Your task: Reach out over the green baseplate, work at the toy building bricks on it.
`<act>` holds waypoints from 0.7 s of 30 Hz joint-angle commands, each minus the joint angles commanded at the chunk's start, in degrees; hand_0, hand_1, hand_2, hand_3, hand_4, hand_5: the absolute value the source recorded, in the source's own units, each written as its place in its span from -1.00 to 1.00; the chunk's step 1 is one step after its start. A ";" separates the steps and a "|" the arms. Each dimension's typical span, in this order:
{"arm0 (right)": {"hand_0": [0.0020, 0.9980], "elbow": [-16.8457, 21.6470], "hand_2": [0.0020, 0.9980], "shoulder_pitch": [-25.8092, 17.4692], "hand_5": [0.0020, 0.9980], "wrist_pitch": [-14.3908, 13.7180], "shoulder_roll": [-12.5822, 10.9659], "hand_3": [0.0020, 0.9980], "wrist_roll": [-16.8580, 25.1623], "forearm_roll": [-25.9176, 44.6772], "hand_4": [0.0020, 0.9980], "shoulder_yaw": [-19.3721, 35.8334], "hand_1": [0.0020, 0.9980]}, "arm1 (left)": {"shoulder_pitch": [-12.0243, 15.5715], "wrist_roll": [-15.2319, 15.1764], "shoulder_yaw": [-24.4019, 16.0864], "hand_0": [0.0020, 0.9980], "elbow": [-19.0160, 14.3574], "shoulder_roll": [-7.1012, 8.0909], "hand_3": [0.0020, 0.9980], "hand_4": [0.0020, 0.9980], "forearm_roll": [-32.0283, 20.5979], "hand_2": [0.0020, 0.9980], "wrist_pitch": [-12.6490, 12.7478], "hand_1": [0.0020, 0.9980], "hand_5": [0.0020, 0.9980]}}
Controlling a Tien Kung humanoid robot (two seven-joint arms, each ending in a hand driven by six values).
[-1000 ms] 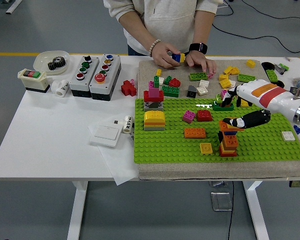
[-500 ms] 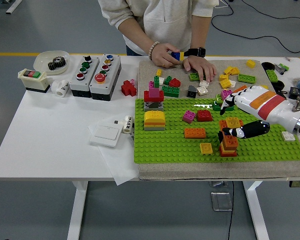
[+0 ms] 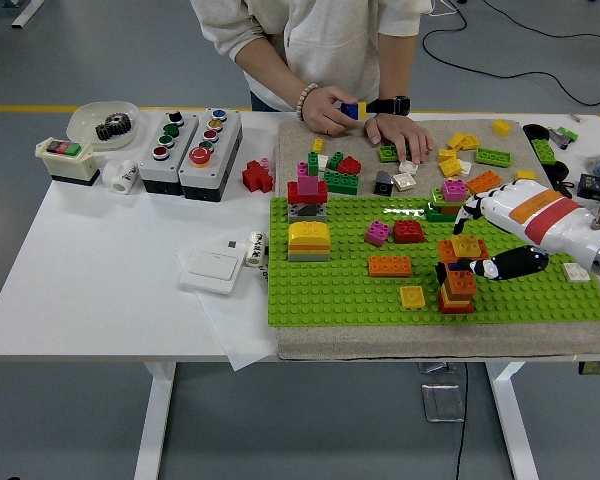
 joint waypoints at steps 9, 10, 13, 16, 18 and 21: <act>0.20 0.04 0.33 -1.12 -0.06 -0.10 -0.02 0.11 0.06 -0.08 0.43 0.84 0.23 | 0.01 0.06 -0.09 0.09 -0.02 -0.06 0.22 0.30 0.17 0.37 0.04 0.24 0.45; 0.20 -0.05 0.33 -1.20 -0.06 -0.10 0.01 0.11 0.07 -0.10 0.43 0.90 0.23 | 0.01 0.06 -0.10 0.09 -0.03 -0.06 0.22 0.30 0.19 0.37 0.04 0.24 0.45; 0.20 -0.31 0.33 -1.43 -0.06 -0.10 0.10 0.11 0.08 -0.19 0.43 1.13 0.23 | 0.00 0.06 -0.05 0.09 -0.04 -0.07 0.22 0.30 0.14 0.37 0.09 0.24 0.45; 0.19 -0.52 0.32 -1.54 -0.07 -0.15 0.18 0.11 0.10 -0.18 0.43 1.19 0.22 | 0.01 0.06 0.01 0.09 -0.06 -0.08 0.22 0.29 0.03 0.37 0.13 0.24 0.46; 0.19 -0.74 0.32 -1.56 -0.07 -0.16 0.25 0.11 0.13 -0.17 0.43 1.13 0.22 | -0.01 0.08 -0.02 0.09 -0.06 -0.08 0.22 0.29 0.09 0.37 0.11 0.24 0.46; 0.19 -1.27 0.32 -1.62 -0.07 -0.17 0.42 0.11 0.13 -0.17 0.42 1.18 0.22 | -0.03 0.10 -0.01 0.10 -0.07 -0.07 0.22 0.29 0.13 0.37 0.07 0.24 0.46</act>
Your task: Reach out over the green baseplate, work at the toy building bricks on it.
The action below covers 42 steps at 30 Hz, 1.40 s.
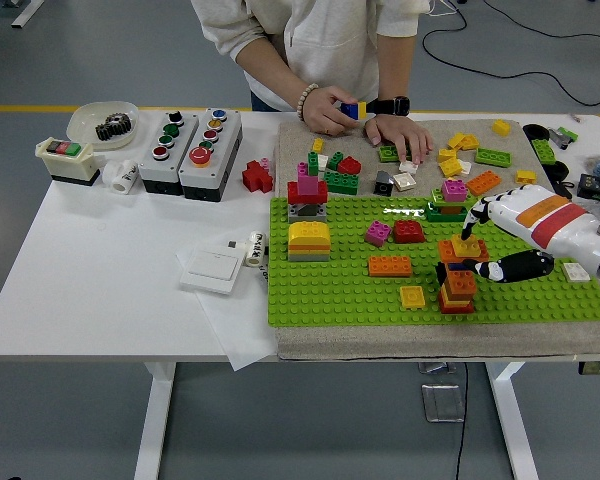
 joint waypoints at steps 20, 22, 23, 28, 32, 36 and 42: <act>0.19 0.10 0.31 -1.67 -0.07 0.14 0.60 0.11 -0.17 -0.45 0.42 0.52 0.22 | 0.26 0.13 -0.44 0.10 -0.02 -0.05 0.22 0.29 0.81 0.38 -0.26 0.25 0.46; 0.19 0.07 0.31 -1.77 -0.07 0.14 0.65 0.11 -0.19 -0.47 0.42 0.48 0.22 | 0.33 0.14 -0.53 0.10 -0.03 -0.08 0.22 0.29 0.98 0.38 -0.31 0.25 0.46; 0.19 0.05 0.32 -1.77 -0.07 0.13 0.66 0.11 -0.19 -0.46 0.42 0.47 0.22 | 0.34 0.14 -0.55 0.10 -0.03 -0.08 0.22 0.29 1.01 0.38 -0.32 0.25 0.46; 0.19 -0.44 0.32 -1.56 -0.07 0.02 0.77 0.11 -0.16 -0.33 0.42 0.39 0.22 | 0.38 0.17 -0.73 0.10 -0.05 -0.07 0.22 0.29 1.34 0.38 -0.42 0.25 0.46; 0.20 -0.91 0.31 -1.45 -0.07 0.07 0.84 0.11 -0.21 -0.21 0.42 0.28 0.22 | 0.37 0.18 -0.80 0.10 -0.06 -0.06 0.22 0.29 1.49 0.38 -0.49 0.25 0.46; 0.19 -0.95 0.31 -1.40 -0.08 0.26 0.76 0.11 -0.32 -0.31 0.42 0.11 0.22 | 0.37 0.17 -0.76 0.10 -0.09 -0.05 0.22 0.29 1.41 0.38 -0.45 0.25 0.46; 0.19 -0.65 0.31 -0.87 -0.08 0.57 0.48 0.11 -0.47 -0.07 0.42 -0.13 0.22 | 0.22 0.12 -0.57 0.10 -0.09 -0.01 0.22 0.29 1.21 0.38 -0.44 0.25 0.46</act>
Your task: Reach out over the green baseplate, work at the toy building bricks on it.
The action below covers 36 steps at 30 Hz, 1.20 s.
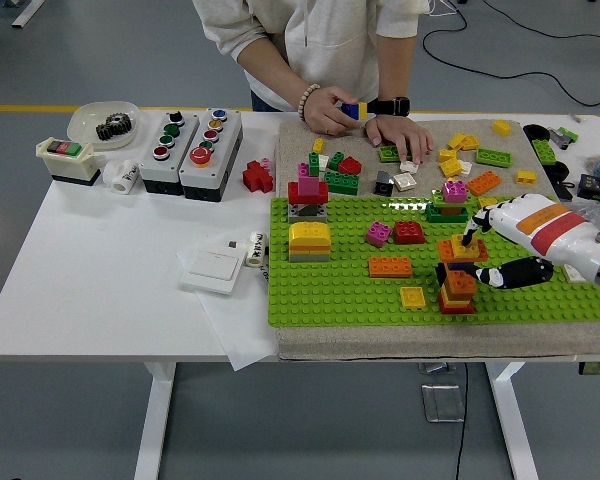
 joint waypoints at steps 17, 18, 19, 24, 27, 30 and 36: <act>0.19 0.59 0.31 1.22 -0.08 0.21 -0.50 0.11 -0.16 0.70 0.43 0.50 0.21 | -0.34 -0.17 0.28 0.10 0.04 0.09 0.23 0.30 -0.51 0.38 0.09 0.25 0.46; 0.19 0.39 0.31 1.29 -0.08 0.13 -0.38 0.11 -0.13 0.76 0.43 0.40 0.21 | -0.35 -0.17 0.29 0.10 0.04 0.09 0.23 0.30 -0.53 0.38 0.08 0.25 0.46; 0.19 0.18 0.31 1.37 -0.08 0.07 -0.27 0.11 -0.10 0.78 0.43 0.27 0.21 | -0.36 -0.16 0.28 0.10 0.04 0.08 0.23 0.30 -0.54 0.38 0.06 0.25 0.46; 0.19 -0.56 0.31 1.55 -0.08 -0.13 0.27 0.11 0.02 0.81 0.43 -0.33 0.22 | -0.38 -0.16 0.24 0.10 0.02 0.06 0.23 0.30 -0.51 0.38 -0.03 0.25 0.46; 0.19 -0.94 0.31 1.49 -0.08 -0.13 0.52 0.11 0.03 0.78 0.43 -0.56 0.22 | -0.40 -0.19 0.27 0.10 0.01 0.05 0.23 0.30 -0.59 0.38 -0.05 0.25 0.46; 0.17 -1.07 0.32 1.40 -0.08 -0.10 0.60 0.11 0.02 0.71 0.44 -0.69 0.21 | -0.43 -0.21 0.30 0.10 0.02 0.04 0.23 0.30 -0.68 0.38 -0.05 0.25 0.46; 0.17 -1.00 0.32 1.25 -0.08 -0.01 0.54 0.11 -0.03 0.56 0.44 -0.82 0.21 | -0.47 -0.24 0.33 0.10 0.03 0.07 0.23 0.30 -0.67 0.38 -0.13 0.25 0.46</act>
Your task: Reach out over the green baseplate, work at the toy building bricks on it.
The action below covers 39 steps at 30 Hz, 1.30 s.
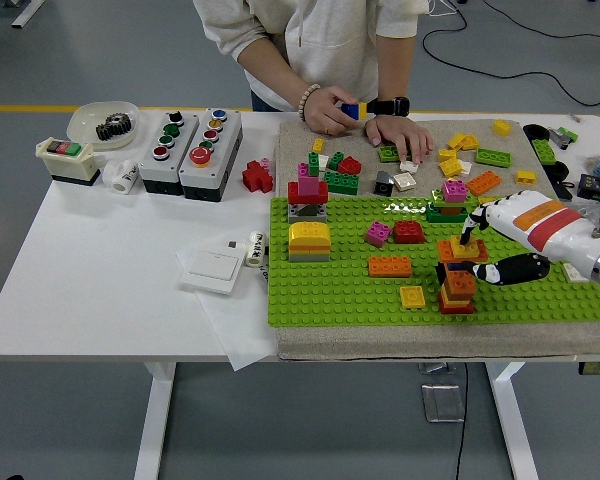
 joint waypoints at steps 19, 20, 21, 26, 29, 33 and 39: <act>0.17 0.31 0.32 -0.55 -0.08 -0.06 0.00 0.11 0.01 0.14 0.44 0.14 0.21 | 0.42 -0.02 -0.74 0.10 0.00 -0.15 0.23 0.30 1.05 0.38 -0.35 0.25 0.46; 0.17 0.59 0.32 -0.58 -0.08 -0.29 -0.03 0.11 0.13 0.37 0.44 0.37 0.21 | 0.47 -0.03 -0.83 0.10 0.00 -0.15 0.23 0.30 1.20 0.38 -0.41 0.25 0.46; 0.17 0.74 0.32 -0.59 -0.08 -0.41 -0.04 0.11 0.19 0.48 0.44 0.48 0.21 | 0.49 -0.03 -0.88 0.10 0.00 -0.15 0.23 0.30 1.28 0.38 -0.45 0.25 0.46; 0.17 1.02 0.32 -0.29 -0.08 -1.42 -0.04 0.11 0.54 1.07 0.44 1.09 0.21 | 0.57 -0.02 -1.06 0.10 -0.01 -0.12 0.23 0.30 1.63 0.38 -0.63 0.25 0.46; 0.17 0.63 0.32 -0.04 -0.08 -1.71 0.03 0.12 0.57 1.18 0.44 1.24 0.21 | 0.55 -0.05 -1.03 0.10 -0.01 -0.11 0.23 0.30 1.61 0.38 -0.66 0.25 0.46; 0.17 -0.37 0.32 0.50 -0.08 -1.92 0.25 0.12 0.55 1.41 0.44 1.10 0.21 | 0.44 -0.13 -0.82 0.10 -0.02 -0.09 0.23 0.30 1.30 0.38 -0.65 0.25 0.46; 0.17 -2.08 0.32 0.81 -0.08 -1.79 0.59 0.12 0.51 1.26 0.44 0.96 0.21 | 0.26 -0.23 -0.61 0.10 -0.05 -0.12 0.23 0.30 0.90 0.38 -0.60 0.25 0.46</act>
